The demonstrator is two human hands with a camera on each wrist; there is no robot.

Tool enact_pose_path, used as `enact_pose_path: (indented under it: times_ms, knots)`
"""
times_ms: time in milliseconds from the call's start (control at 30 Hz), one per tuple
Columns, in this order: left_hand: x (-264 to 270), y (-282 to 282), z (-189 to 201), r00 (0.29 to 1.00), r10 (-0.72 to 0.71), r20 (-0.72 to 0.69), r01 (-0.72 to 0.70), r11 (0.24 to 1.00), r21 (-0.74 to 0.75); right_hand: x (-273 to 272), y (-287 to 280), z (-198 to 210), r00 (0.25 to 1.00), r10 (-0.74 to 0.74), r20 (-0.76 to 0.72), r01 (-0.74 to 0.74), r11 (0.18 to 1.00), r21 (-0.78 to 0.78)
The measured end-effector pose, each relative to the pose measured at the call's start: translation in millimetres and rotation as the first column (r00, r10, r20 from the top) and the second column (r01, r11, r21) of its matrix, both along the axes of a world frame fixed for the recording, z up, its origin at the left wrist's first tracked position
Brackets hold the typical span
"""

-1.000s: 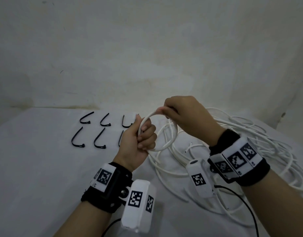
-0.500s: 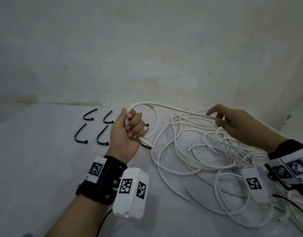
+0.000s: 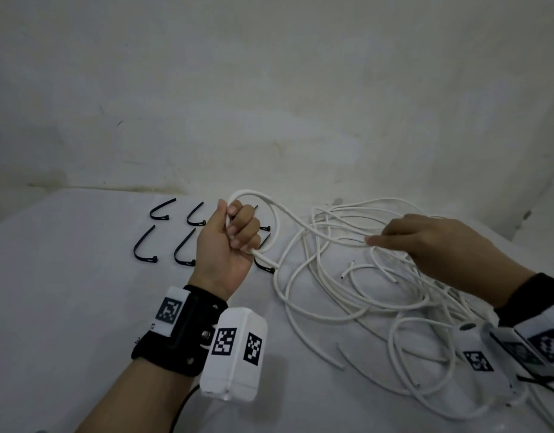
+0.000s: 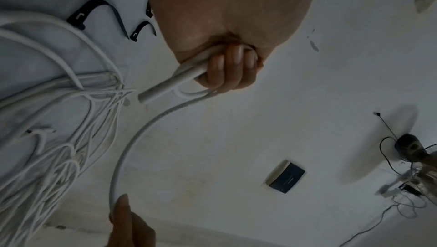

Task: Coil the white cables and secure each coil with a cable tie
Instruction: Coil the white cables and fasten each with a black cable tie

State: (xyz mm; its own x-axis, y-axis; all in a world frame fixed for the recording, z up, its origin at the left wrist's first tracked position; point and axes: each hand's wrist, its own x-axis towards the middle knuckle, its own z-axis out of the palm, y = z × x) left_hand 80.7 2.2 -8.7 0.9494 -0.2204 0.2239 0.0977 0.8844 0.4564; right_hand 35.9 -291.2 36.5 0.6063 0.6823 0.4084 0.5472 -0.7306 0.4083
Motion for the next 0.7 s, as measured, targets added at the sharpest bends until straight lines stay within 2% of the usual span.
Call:
enact_pose_path:
  times_ms: [133,400,467,567,700]
  knots:
    - [0,-3,-1,1.000,-0.007,-0.017,0.008,0.998,0.063,-14,39,8,0.985,0.175,-0.002,-0.174,0.977,-0.123]
    - [-7,-10,3,1.000,-0.002,-0.012,0.003,0.997,0.081,-24,97,0,0.945,0.324,-0.050,-0.327,0.943,-0.067]
    - [-9,-13,4,1.000,-0.003,-0.012,0.004,0.996,0.091,-22,107,0,0.930,0.361,-0.062,-0.363,0.932,-0.012]
    - [-14,-20,4,0.999,-0.023,-0.027,0.026,0.991,0.129,-19,117,8,0.909,0.405,-0.097,-0.388,0.909,0.153]
    - [-18,-28,0,0.998,-0.043,-0.055,0.057,0.959,0.277,-10,121,19,0.935,0.340,-0.100,-0.296,0.905,0.305]
